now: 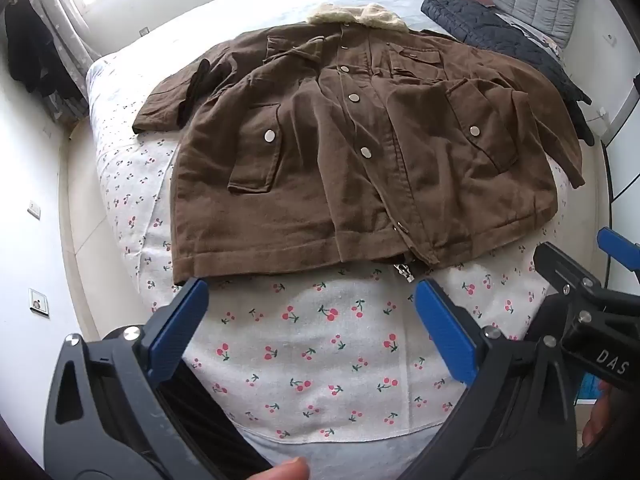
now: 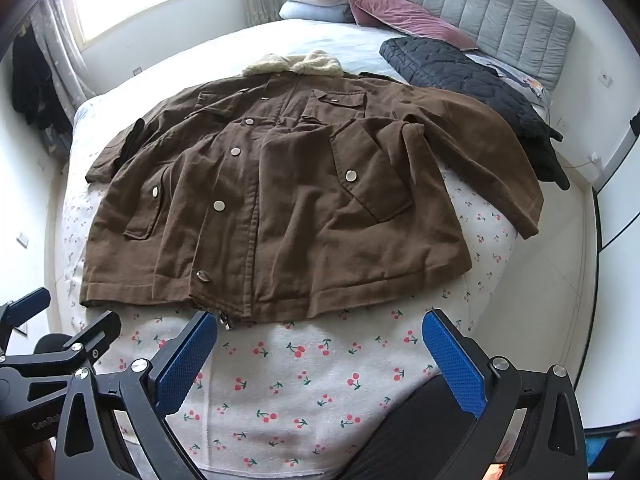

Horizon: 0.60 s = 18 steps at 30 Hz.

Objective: Fold large clothes

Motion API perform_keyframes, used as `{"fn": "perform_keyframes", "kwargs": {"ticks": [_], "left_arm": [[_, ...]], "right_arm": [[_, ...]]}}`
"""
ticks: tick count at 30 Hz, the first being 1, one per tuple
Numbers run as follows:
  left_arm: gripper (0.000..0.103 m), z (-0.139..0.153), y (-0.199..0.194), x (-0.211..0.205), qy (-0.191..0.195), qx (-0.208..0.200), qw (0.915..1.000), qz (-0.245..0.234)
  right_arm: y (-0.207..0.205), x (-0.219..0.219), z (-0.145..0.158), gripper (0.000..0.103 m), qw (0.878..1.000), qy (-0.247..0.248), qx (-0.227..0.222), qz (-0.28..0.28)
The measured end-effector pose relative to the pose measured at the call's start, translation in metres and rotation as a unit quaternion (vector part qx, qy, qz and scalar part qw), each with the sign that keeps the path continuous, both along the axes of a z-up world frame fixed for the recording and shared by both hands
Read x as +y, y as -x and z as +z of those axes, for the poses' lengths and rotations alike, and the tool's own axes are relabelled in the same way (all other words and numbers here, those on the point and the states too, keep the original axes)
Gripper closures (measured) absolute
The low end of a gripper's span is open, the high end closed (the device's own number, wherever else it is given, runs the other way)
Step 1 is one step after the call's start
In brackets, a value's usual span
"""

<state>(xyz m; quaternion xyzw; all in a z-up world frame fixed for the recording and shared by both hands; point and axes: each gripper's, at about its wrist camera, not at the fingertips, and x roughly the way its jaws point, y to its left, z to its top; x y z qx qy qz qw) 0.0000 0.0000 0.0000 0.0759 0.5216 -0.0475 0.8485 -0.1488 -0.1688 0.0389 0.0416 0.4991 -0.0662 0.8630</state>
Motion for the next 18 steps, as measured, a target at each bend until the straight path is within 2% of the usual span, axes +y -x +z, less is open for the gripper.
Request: {"fn": "perform_keyframes", "kwargs": {"ticks": [18], "left_arm": [[0.0,-0.0006,0.0001,-0.0003,0.001,-0.001,1.0,0.001]], "right_arm": [[0.001,0.0015,-0.0006,0.0,1.0,-0.001,0.001,0.002]]}}
